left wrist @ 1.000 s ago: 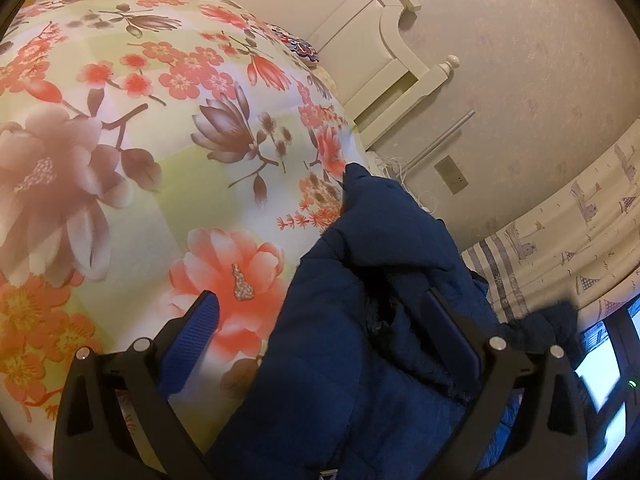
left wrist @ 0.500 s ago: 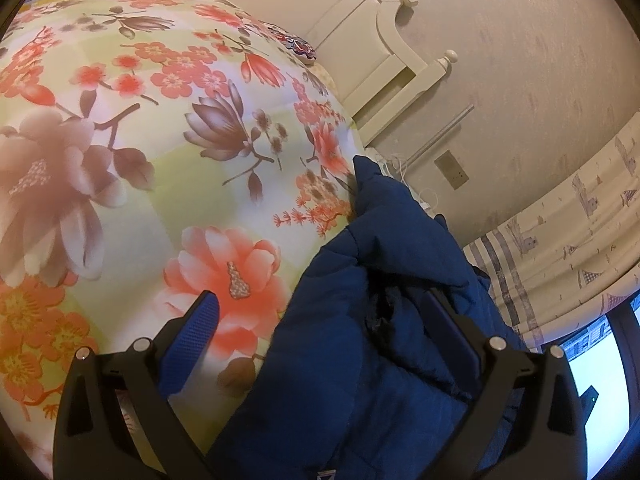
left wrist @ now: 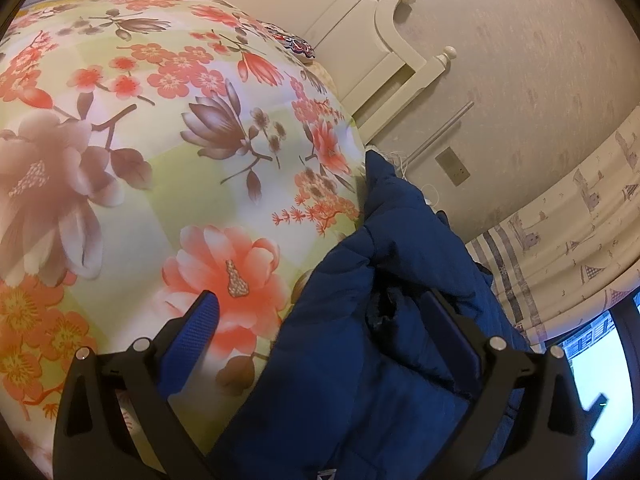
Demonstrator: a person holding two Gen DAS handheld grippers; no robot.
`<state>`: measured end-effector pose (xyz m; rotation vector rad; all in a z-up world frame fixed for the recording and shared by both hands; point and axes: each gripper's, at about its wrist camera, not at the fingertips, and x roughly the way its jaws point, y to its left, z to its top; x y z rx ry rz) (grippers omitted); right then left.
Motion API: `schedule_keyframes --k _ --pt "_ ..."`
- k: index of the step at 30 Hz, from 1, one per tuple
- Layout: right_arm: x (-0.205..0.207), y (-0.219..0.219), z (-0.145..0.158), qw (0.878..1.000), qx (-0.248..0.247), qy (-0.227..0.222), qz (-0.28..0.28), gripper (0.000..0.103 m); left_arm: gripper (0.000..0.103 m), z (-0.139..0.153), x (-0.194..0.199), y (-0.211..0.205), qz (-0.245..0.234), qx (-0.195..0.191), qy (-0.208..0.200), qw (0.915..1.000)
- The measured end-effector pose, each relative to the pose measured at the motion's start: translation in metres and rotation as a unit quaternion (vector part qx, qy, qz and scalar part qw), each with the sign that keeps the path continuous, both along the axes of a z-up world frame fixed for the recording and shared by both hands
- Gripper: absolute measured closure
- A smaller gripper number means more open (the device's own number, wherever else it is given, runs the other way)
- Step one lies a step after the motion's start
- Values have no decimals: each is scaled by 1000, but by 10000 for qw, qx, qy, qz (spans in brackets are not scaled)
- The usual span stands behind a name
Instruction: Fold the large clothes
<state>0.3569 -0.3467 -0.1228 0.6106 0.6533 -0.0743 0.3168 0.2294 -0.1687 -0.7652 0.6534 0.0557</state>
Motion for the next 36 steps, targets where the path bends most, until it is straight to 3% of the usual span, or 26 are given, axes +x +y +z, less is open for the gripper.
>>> schedule_keyframes --k 2,4,7,8,10,11,13,15,18,20,22,27,28,30,33,36 --pt "-14 15 30 9947 -787 -642 -142 51 3 0 0 0 -14 17 8 10000" --pt "-12 40 49 9825 -1596 -945 149 51 3 0 -1 0 -10 12 6 10000" --pt "13 67 46 9710 -2168 -654 763 51 3 1 -2 -2 25 15 9 10000" --pt "21 69 38 9715 -2165 -467 846 51 3 1 -2 -2 37 7 5 10000" --pt "49 71 1 9716 -2005 466 1169 49 3 1 -3 -3 46 6 7 10000" --pt "53 75 -10 9680 -2090 521 1288 48 3 1 -2 -3 40 18 14 10000" --pt "49 84 -13 9597 -2351 306 1509 46 3 1 -2 -4 0 44 27 10000" --pt "40 87 -5 9589 -2208 14 1781 46 3 2 -1 -5 -20 60 37 10000" --pt "30 81 7 9647 -2317 -223 1229 46 3 3 -1 -5 0 53 37 10000" --pt "39 73 -6 9692 -2172 130 1153 44 3 3 -3 -4 51 41 33 10000" --pt "44 73 -21 9662 -2201 338 1302 43 3 3 -5 -4 77 51 20 10000" --pt "20 45 -7 9831 -1669 -383 646 44 3 13 -10 -10 41 280 -157 9995" --pt "22 41 -9 9848 -1559 -344 677 44 3 15 -11 -12 37 349 -190 9992" --pt "36 43 -20 9852 -1406 138 969 44 3 28 -12 -23 -48 641 -276 9975" --pt "39 45 -19 9845 -1463 190 949 44 3 58 -10 -53 -497 1019 -503 9923" --pt "37 46 -18 9856 -1392 186 946 43 3 83 5 -88 -932 1623 -544 9808"
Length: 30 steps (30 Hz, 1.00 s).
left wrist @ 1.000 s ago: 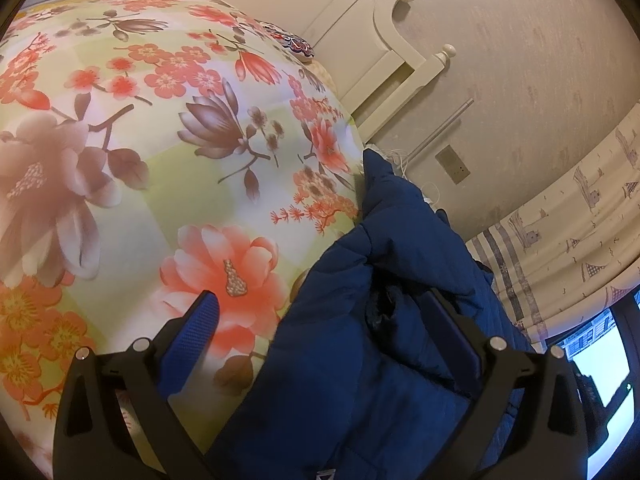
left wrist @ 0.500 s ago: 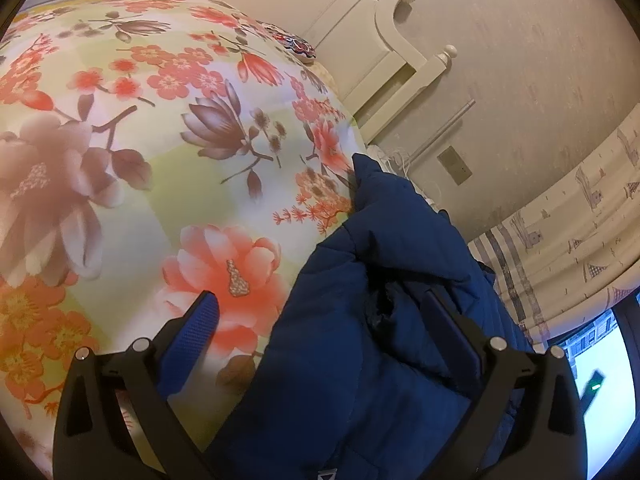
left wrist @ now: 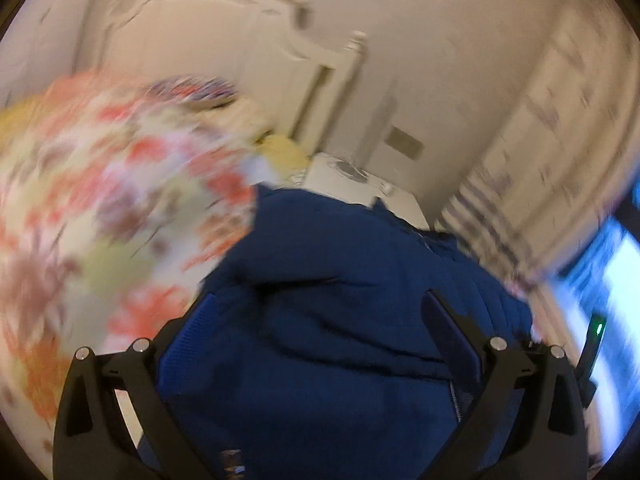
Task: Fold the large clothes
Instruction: 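Press the folded jacket flat with both tools near the collar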
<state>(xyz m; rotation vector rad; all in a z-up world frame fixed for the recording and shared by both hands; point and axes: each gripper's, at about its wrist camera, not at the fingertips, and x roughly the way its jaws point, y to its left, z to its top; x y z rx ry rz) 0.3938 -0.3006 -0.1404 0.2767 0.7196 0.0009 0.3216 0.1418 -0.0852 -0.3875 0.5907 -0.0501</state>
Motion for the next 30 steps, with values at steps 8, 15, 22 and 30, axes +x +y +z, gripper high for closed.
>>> schedule_keyframes --k 8,15,22,30 --pt "4 -3 -4 10000 25 67 -15 42 3 -36 93 -29 -338 345 1236 9912" --pt "6 -6 -7 9999 89 128 13 38 3 -56 84 -40 -332 1089 1186 9864" --pt "6 -7 -8 9998 104 148 9 38 2 -41 8 -42 -434 1344 834 9865" --pt "-27 13 17 9998 116 3 133 32 2 -70 14 -50 -541 1630 1439 9746"
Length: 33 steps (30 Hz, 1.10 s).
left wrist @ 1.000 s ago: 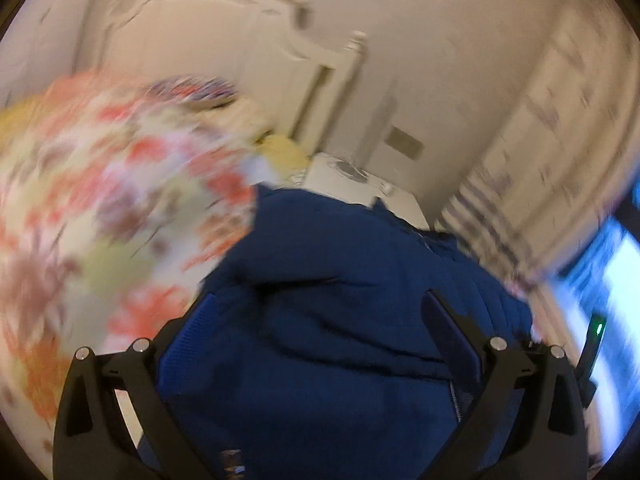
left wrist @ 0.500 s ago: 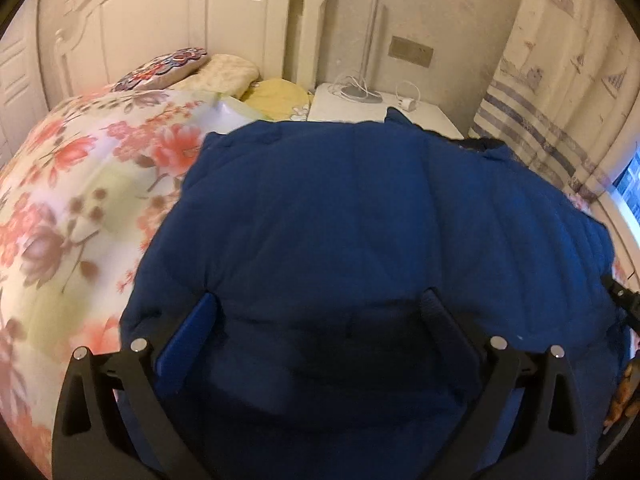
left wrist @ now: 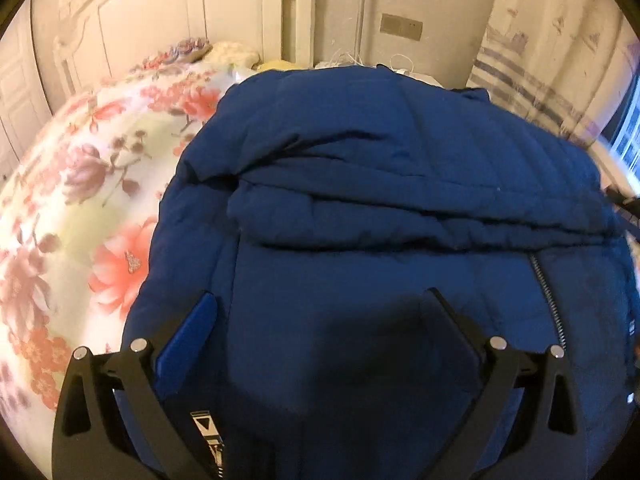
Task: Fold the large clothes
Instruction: 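Press the folded jacket flat with both tools near the collar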
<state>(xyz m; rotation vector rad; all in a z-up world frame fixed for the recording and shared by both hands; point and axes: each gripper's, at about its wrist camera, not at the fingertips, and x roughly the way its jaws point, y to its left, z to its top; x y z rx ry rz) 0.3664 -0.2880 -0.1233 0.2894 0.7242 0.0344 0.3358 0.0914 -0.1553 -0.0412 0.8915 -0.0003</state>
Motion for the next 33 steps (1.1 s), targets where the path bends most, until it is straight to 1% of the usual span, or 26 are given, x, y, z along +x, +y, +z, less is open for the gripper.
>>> schedule_keyframes --k 1,2,3,4,5,7,8,10,11,12,14,16,18,19,21,23,24,25,27,29,30,32,33 --pt "-12 12 7 9997 -140 -72 161 31 2 0 0 -4 -47 112 -17 9999" --pt "-23 28 12 9981 -520 -128 319 30 2 0 0 -5 -59 165 -11 9998" --pt "-31 41 12 9950 -851 -109 508 23 2 -1 0 -7 -62 208 -7 9998" --pt "-36 57 7 9899 -1195 30 762 21 2 -1 0 -7 -60 206 -7 9998" --pt "-39 71 -4 9824 -1493 306 1080 21 2 -1 0 -7 -56 181 -6 9998" --pt "-39 88 -34 9675 -1832 926 1475 20 2 -2 -1 -5 -49 148 -8 9999" --pt "-44 90 -38 9675 -1930 755 1449 19 2 -2 -1 -5 -44 159 -6 9999" --pt "-46 86 -35 9702 -1786 871 1386 22 2 -2 -1 -4 -39 177 -1 9998" --pt "-50 81 -27 9737 -1700 907 1219 25 2 -2 -1 -5 -38 169 1 9999" --pt "-56 77 -21 9766 -1675 793 1093 25 2 -3 -2 -5 -36 154 1 9999" --pt "-78 66 -6 9810 -1658 371 938 25 2 -3 -3 -4 -28 124 -4 9999" --pt "-91 54 -7 9809 -1769 328 734 28 2 -3 -4 -3 -23 114 -7 9999" --pt "-102 37 -13 9834 -1673 417 559 34 2 -4 -4 -3 -26 126 -7 9999" --pt "-109 28 -16 9857 -1563 408 479 34 2 -4 -4 -3 -22 145 -8 9999" --pt "-120 18 -21 9885 -1390 335 500 34 2 -4 -4 -3 -15 178 -10 9998" --pt "-128 23 -25 9872 -1390 372 692 34 2 -3 -4 -4 -4 201 -10 9998" --pt "-125 29 -29 9850 -1449 464 811 32 2 -3 -5 -4 1 204 -14 9998" --pt "-123 38 -35 9796 -1671 599 945 31 2 -3 -5 -3 16 206 -14 9998" --pt "-118 46 -38 9743 -1940 644 941 29 2 -3 -6 -3 30 198 -20 9998" --pt "-117 47 -36 9757 -1900 654 878 29 2 -3 -6 -2 27 144 -5 9999" --pt "-119 47 -34 9769 -1860 619 851 32 2 -2 -7 0 41 100 -30 9999" --pt "-123 50 -27 9797 -1777 425 820 34 2 6 -18 3 128 -30 -270 9995" --pt "-123 50 -24 9802 -1770 348 815 34 2 11 -27 6 112 -180 -459 9987"
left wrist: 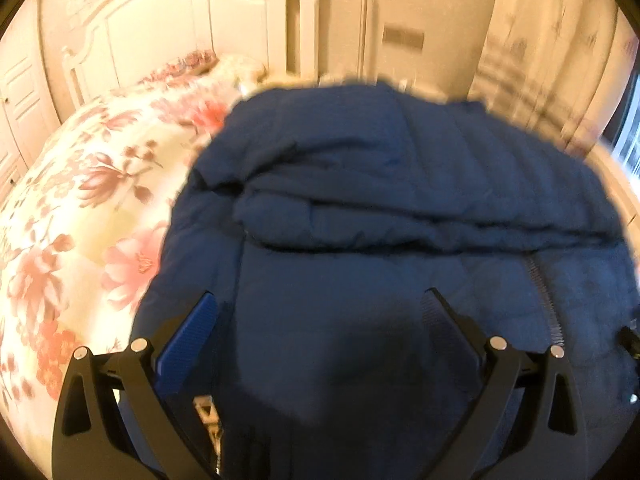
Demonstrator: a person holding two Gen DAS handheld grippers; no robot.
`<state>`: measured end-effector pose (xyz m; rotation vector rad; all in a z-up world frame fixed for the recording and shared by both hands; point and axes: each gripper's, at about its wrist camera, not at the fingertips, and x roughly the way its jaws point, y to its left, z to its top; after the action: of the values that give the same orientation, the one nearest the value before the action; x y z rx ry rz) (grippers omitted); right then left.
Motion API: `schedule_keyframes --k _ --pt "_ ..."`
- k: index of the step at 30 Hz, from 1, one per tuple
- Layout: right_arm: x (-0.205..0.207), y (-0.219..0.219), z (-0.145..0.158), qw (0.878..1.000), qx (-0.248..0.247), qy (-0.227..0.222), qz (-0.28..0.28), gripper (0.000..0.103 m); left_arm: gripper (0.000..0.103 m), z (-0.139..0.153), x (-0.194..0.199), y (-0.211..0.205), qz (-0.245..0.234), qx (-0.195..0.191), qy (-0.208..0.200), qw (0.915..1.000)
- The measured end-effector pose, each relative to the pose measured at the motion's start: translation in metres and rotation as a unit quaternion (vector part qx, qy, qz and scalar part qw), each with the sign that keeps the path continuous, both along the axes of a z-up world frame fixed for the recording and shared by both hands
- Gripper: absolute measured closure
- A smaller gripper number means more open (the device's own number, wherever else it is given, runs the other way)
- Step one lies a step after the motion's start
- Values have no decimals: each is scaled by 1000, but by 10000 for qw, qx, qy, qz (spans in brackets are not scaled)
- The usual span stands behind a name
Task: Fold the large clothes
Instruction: 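Press the folded jacket flat with both tools near the collar, then grasp the jacket hem with both tools, fingers closing on the ribbed band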
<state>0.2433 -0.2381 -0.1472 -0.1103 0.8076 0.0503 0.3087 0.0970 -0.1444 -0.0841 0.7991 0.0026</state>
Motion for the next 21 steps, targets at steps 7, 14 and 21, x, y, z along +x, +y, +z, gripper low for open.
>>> schedule_keyframes --k 7,14,21 --pt "22 17 -14 9984 -411 387 -1 22 2 -14 -33 -34 -874 271 491 9946" --pt "-8 24 3 9989 19 311 350 20 2 -3 -66 -41 -879 100 369 9954" --pt "-42 39 -19 9908 -17 591 1221 19 2 -18 -95 -56 -1265 441 522 9896"
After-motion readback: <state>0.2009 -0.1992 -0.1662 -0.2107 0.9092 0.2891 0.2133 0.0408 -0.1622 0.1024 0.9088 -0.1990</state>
